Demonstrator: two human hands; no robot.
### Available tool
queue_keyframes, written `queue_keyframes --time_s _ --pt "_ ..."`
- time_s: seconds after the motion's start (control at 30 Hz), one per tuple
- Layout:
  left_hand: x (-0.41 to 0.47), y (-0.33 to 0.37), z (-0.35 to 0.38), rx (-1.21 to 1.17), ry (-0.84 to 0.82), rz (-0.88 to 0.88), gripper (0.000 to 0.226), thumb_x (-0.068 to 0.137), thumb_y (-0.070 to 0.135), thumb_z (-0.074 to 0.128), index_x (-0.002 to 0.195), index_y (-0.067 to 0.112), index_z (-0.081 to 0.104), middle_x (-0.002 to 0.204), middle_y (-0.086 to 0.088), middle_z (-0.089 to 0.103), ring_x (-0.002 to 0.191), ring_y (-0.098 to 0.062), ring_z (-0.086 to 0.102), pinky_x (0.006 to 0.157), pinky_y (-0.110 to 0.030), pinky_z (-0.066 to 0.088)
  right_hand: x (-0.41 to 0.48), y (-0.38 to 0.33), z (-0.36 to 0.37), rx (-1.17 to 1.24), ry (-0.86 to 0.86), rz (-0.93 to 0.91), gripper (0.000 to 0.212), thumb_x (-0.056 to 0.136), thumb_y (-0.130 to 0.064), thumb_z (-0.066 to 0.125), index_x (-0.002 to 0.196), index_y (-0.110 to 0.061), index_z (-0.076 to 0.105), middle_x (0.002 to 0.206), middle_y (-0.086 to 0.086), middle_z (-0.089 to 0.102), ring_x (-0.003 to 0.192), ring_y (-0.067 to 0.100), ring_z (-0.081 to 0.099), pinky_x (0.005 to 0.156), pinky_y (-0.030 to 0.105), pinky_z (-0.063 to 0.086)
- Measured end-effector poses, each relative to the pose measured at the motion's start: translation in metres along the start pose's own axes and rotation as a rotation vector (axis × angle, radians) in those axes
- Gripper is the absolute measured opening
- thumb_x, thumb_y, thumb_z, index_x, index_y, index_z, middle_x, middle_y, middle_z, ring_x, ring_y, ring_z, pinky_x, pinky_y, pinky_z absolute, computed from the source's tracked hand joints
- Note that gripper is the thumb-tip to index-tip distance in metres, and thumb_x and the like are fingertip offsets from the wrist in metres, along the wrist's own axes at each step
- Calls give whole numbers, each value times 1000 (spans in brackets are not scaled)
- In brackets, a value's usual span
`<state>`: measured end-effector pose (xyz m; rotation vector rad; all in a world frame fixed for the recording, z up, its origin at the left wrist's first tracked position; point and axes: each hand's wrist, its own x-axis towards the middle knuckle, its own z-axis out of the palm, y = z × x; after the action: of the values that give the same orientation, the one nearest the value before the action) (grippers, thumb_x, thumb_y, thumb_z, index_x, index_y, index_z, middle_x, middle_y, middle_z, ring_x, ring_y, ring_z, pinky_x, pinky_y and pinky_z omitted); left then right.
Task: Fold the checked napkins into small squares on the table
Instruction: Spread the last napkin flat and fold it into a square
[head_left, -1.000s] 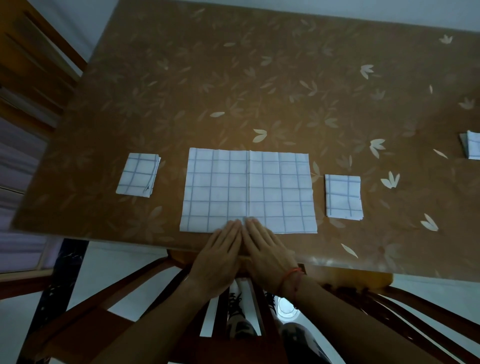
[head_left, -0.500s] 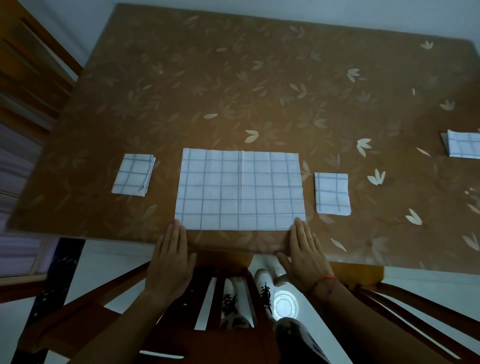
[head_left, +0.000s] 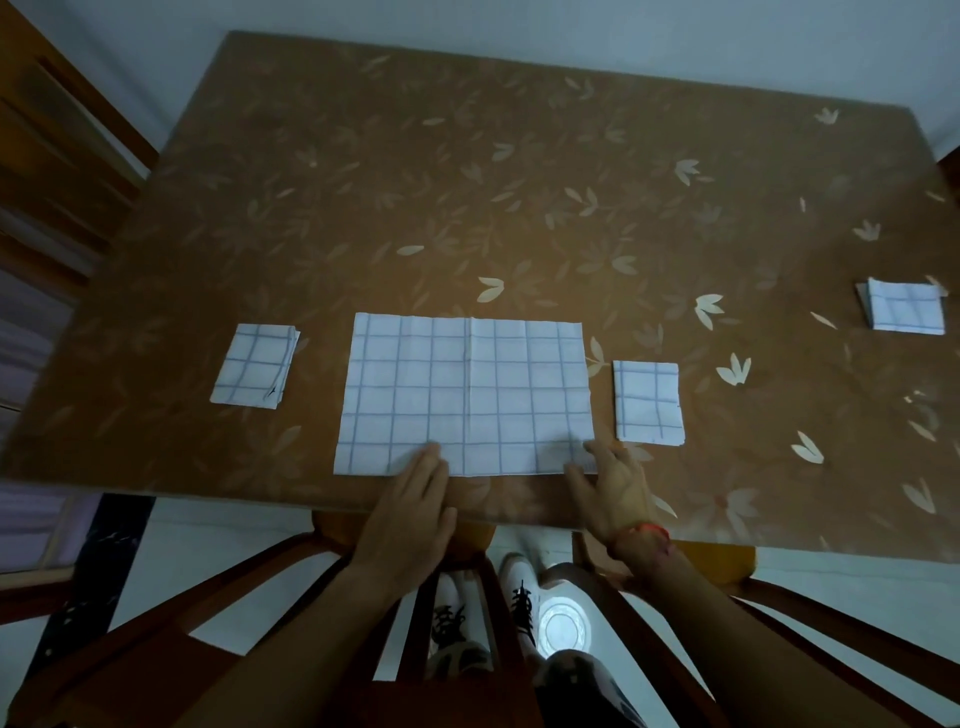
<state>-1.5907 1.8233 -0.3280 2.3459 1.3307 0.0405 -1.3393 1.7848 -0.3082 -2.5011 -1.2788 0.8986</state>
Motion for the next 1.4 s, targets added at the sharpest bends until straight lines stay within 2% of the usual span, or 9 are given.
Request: queue_keyframes --time_s 0.1,0.3,0.63,0.7,0.83,0.93,1.1,1.27,1.4 --pt "14 14 1 31 -31 58 60 92 37 30 140 3 43 152 -14 35 142 -24 28 113 -41 21 14 -15 -19 72 -19 46 38 87 -37 51 118 -15 58 107 9 65 98 27 60 84 39 53" --pt "25 20 5 39 -67 61 69 90 44 19 146 6 35 157 -10 26 146 -21 18 114 -36 5 32 -22 -33 166 -86 213 31 89 -31 55 108 -9 65 108 13 66 99 29 60 84 32 44" --pt "28 20 10 15 -96 27 73 87 45 13 147 9 33 159 -6 19 147 -21 12 116 -34 5 46 -20 -35 420 -139 356 17 85 -31 61 75 -16 61 78 12 70 75 29 65 78 44 56" --pt "28 20 9 9 -98 26 74 86 46 10 148 10 31 160 -5 16 148 -19 9 117 -33 3 50 -18 -32 510 -119 377 11 82 -26 65 81 -16 61 78 12 70 81 31 69 79 49 58" --pt "28 23 6 -16 -92 16 64 92 42 21 147 10 33 160 -4 17 148 -18 9 116 -32 4 54 -22 -33 696 -150 437 43 72 -9 74 112 -7 58 81 17 68 72 32 69 71 49 60" --pt "30 25 4 -18 -79 11 56 93 35 38 143 10 40 157 -6 26 146 -20 17 113 -32 8 53 -28 -36 755 -178 428 46 71 1 76 112 -5 56 79 16 64 63 28 64 62 41 59" --pt "38 34 4 33 -36 -16 55 88 35 56 135 7 48 140 -13 49 133 -27 43 106 -38 37 47 -37 -46 662 -122 267 54 69 -1 78 111 -11 46 79 0 54 67 20 57 65 43 57" --pt "57 63 -2 118 -73 -145 73 89 55 47 147 14 27 146 -11 36 129 -27 38 100 -37 40 35 -47 -51 810 -268 279 61 67 4 77 118 -9 47 84 14 67 52 22 58 49 31 50" --pt "64 78 -2 132 -30 -194 69 91 54 44 146 17 25 143 -10 37 124 -26 43 94 -38 42 28 -50 -49 856 -362 248 65 65 2 78 123 -12 51 91 19 70 43 20 53 49 28 49"
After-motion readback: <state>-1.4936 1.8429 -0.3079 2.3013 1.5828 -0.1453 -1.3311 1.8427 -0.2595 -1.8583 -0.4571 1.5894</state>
